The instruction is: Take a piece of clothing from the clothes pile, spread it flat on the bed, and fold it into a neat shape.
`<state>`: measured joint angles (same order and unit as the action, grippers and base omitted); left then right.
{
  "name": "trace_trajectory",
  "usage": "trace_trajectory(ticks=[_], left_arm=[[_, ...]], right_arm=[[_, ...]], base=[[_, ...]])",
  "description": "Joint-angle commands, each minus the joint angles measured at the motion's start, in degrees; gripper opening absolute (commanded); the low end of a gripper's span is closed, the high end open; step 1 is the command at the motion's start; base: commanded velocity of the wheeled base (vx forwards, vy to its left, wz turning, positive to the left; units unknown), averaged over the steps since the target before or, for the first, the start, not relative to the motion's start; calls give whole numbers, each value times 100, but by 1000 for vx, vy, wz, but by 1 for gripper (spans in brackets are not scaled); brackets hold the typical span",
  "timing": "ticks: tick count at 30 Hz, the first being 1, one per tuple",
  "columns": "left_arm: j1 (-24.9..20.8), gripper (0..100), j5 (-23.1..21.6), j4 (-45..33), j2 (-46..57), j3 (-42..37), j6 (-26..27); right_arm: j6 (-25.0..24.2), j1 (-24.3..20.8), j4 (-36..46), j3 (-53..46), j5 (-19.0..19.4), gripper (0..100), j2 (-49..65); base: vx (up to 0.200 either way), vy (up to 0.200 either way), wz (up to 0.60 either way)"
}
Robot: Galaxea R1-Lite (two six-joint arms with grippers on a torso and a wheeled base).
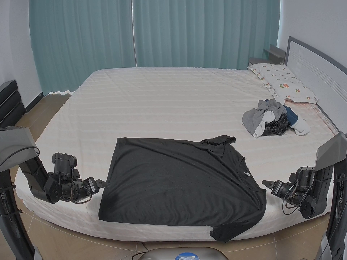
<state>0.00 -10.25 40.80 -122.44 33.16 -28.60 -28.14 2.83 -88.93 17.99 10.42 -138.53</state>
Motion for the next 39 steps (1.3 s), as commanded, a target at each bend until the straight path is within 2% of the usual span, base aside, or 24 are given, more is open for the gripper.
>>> trace_trajectory(ticks=[1,9,11,18,23,25,26,28,31,36,39], left_arm=[[18,100,6,24,-87,50,-5],[0,100,14,51,-263,200,-102],[-35,100,14,59,-289,235,-331],[-123,100,-12,77,-307,402,-902],[-237,100,-91,112,-465,490,-1183],[-246,100,-135,147,-623,525,-1183],[-246,100,-100,253,-693,551,-1192],[-246,100,-126,393,-702,507,-1227],[-255,100,-126,534,-720,499,-1368],[-246,100,-144,807,-711,463,-1693],[-246,100,-135,859,-720,446,-1693]], right_arm=[[1,-10,-54,64,-23,100,28],[-25,-10,-54,108,-23,100,37],[-113,-72,-63,205,-58,100,99],[-579,-371,-45,442,-269,100,476],[-561,-705,60,855,-366,100,327],[-561,-837,456,1198,-401,100,345],[-570,-951,1080,1628,-418,100,371],[-597,-1056,1818,2252,-506,100,353],[-649,-1153,2512,3114,-717,100,169],[-658,-1320,3057,4283,-1148,100,-569],[-667,-1364,3505,4617,-1148,100,-657]], base=[[0,0,0],[0,0,0],[0,0,0],[200,0,0],[200,0,0],[200,0,0],[200,0,0],[0,0,0],[0,0,0],[0,0,0],[0,0,0]])
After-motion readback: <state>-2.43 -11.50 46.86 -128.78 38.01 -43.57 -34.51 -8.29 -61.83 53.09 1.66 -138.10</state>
